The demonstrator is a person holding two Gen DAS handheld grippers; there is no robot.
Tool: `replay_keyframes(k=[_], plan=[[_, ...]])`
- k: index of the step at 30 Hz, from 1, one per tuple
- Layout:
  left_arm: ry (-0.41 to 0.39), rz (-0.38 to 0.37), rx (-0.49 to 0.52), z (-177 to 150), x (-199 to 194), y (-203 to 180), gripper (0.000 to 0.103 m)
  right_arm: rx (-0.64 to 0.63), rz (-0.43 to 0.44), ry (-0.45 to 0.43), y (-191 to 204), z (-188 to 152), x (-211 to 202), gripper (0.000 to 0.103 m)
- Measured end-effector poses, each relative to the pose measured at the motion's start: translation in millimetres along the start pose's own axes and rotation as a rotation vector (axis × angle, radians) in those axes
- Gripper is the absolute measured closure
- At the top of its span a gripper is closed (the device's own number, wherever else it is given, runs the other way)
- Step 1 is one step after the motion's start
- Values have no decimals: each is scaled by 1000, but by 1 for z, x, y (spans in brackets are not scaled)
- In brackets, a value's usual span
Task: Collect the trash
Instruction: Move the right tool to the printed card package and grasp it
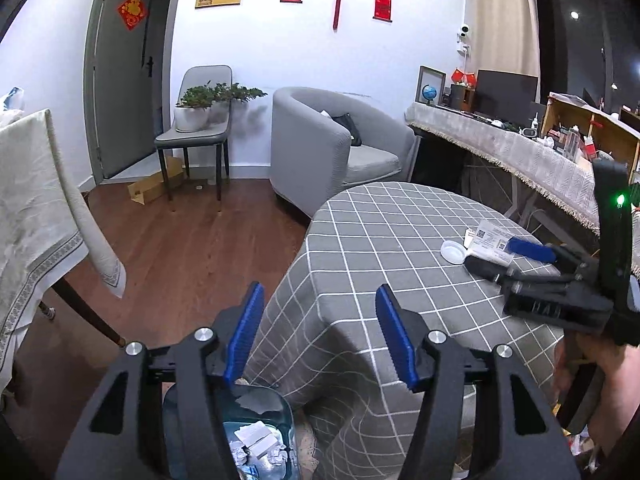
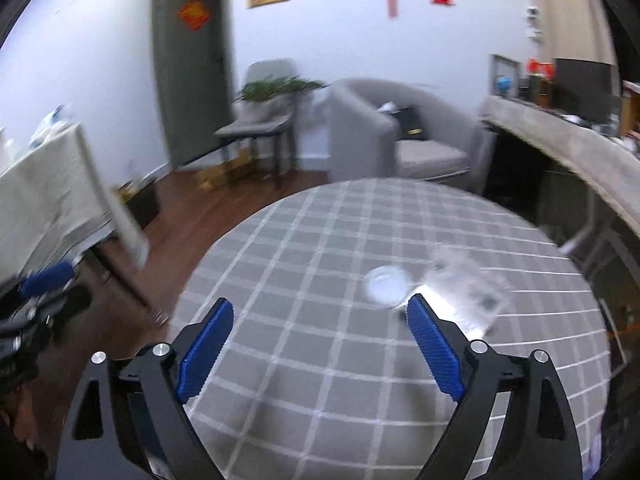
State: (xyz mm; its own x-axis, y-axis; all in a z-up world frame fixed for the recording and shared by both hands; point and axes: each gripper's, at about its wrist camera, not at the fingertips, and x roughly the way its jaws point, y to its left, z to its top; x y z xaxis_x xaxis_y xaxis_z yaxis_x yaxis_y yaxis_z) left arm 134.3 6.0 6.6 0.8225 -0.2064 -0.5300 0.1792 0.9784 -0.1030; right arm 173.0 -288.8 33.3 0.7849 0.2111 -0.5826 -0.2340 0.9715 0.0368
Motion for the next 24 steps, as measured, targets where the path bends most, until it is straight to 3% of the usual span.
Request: replay_keyframes(k=[11, 17, 24], plan=[[15, -20, 22, 6, 26, -13, 41, 190, -233, 29, -51, 11, 27, 12], [23, -43, 22, 12, 41, -19, 40, 253, -306, 46, -65, 14, 48, 9], [31, -62, 18, 17, 56, -26, 39, 323, -329, 70, -81, 17, 64, 9]])
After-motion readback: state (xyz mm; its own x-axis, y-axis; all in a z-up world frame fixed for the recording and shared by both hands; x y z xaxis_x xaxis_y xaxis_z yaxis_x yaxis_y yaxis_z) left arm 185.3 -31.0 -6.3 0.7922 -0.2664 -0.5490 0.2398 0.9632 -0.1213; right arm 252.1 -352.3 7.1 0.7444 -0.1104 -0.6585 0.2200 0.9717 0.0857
